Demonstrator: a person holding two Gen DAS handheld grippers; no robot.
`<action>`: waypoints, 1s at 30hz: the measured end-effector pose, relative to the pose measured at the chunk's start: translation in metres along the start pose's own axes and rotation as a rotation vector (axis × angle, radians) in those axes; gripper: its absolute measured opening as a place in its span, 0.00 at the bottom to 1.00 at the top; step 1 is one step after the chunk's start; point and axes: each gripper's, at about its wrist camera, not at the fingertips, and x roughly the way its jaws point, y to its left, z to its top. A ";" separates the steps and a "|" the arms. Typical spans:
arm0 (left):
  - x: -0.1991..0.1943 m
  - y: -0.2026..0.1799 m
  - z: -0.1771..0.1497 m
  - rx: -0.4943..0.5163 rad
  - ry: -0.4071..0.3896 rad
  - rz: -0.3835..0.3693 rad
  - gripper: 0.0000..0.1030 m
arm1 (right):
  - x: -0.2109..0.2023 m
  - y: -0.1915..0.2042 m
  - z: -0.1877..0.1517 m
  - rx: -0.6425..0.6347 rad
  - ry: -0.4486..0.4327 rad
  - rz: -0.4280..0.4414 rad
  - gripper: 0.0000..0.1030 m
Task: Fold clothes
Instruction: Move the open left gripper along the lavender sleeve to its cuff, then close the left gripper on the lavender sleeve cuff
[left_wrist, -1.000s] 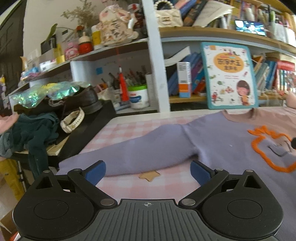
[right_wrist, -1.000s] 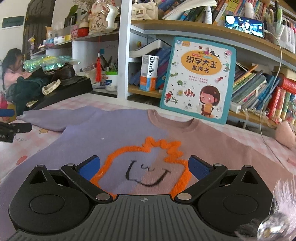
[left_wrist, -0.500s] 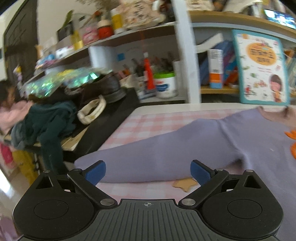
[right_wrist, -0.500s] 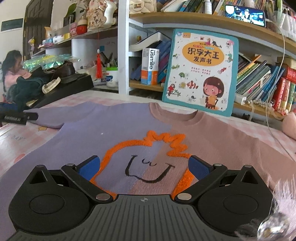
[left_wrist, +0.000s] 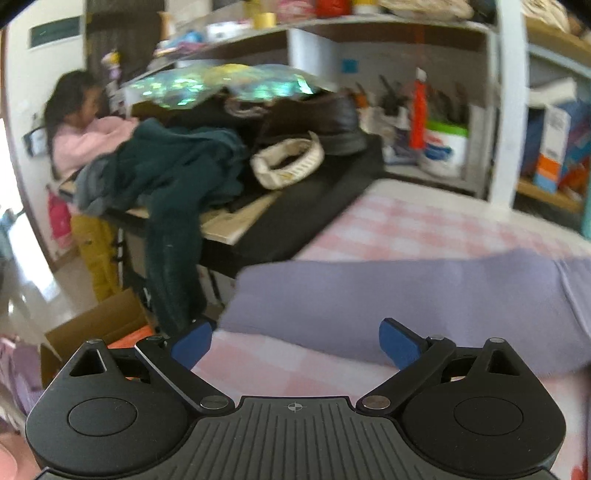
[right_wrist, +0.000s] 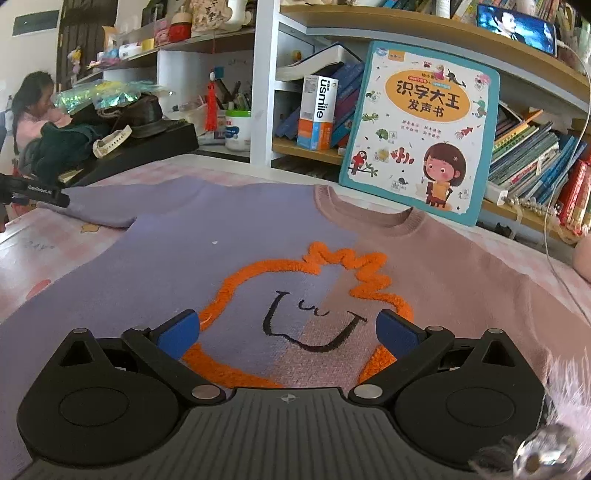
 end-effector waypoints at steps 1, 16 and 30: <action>0.003 0.005 0.002 -0.017 -0.002 0.009 0.91 | 0.000 -0.001 0.000 0.006 0.001 0.005 0.99; 0.025 0.036 0.016 -0.186 0.019 -0.029 0.07 | -0.002 -0.010 0.001 0.053 -0.009 0.025 0.99; -0.037 -0.048 0.062 -0.079 -0.181 -0.386 0.06 | -0.005 -0.009 0.001 0.045 -0.021 -0.004 0.99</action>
